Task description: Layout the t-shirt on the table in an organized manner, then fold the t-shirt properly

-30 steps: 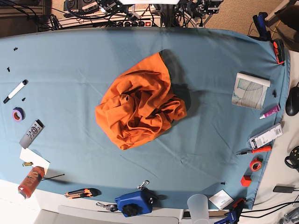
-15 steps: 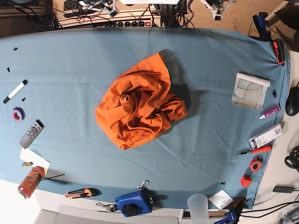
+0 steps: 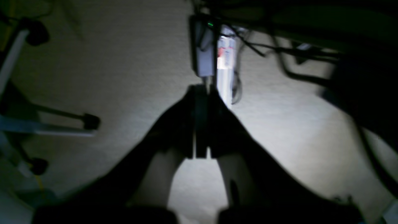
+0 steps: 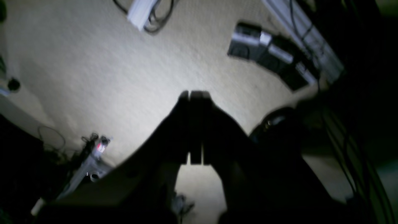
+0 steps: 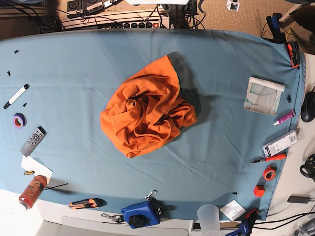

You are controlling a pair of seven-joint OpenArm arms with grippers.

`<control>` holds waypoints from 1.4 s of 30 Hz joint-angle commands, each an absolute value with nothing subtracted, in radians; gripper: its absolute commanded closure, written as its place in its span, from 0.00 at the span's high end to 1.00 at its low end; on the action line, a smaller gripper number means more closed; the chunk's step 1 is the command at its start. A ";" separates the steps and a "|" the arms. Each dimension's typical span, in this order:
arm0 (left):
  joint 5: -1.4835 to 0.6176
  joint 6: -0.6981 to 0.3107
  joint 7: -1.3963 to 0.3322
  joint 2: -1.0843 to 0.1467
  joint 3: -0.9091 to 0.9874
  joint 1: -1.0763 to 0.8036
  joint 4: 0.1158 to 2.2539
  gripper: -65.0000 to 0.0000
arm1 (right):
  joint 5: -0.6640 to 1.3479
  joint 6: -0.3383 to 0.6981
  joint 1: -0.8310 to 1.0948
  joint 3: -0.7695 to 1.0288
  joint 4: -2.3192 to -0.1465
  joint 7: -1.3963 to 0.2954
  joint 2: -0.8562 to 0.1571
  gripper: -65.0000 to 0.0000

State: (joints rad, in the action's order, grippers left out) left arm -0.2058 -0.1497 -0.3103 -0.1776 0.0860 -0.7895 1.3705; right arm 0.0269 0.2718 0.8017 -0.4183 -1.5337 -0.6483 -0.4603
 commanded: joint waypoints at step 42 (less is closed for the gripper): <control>-0.048 -0.114 -0.685 -0.183 0.088 -0.964 2.356 0.00 | 0.242 0.254 0.896 0.161 -2.340 -0.853 -0.459 0.00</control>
